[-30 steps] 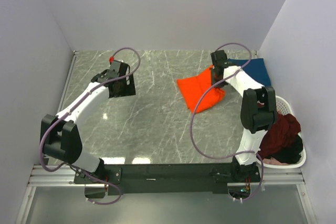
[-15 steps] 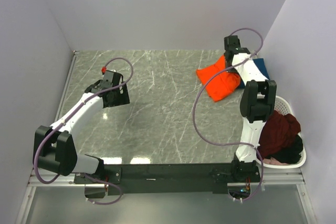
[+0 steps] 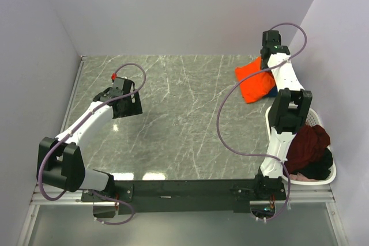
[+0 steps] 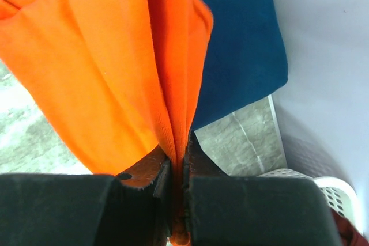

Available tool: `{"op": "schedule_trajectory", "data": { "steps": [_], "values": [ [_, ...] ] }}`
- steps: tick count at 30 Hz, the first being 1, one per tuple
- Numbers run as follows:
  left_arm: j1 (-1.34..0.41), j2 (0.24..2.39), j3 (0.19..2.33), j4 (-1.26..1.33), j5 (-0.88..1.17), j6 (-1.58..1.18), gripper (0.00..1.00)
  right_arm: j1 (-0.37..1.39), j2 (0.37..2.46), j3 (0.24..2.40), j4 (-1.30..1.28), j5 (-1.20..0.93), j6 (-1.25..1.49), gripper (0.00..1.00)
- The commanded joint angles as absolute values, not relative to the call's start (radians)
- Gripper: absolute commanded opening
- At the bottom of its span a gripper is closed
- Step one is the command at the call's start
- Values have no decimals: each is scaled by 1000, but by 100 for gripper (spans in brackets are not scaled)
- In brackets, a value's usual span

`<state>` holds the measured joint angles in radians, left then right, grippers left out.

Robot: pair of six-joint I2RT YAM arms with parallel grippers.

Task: Fold and stack the t-shirts
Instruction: Neatly place the folded tshirt to the corner

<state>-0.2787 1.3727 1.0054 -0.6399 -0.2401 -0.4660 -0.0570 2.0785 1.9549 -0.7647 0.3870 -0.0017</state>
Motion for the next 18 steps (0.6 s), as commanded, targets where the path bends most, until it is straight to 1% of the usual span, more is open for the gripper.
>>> {"op": "schedule_trajectory", "data": {
  "steps": [1,11,18],
  "values": [
    [-273,1373,1012,-620,-222,-476,92,-61,2074,2031,-765,365,-2,0],
    [-273,1370,1009,-615,-213,-472,91,-72,2098,2143,-801,328,52,0],
    [-272,1368,1006,-615,-207,-471,91,-80,2077,2161,-808,333,58,0]
  ]
}}
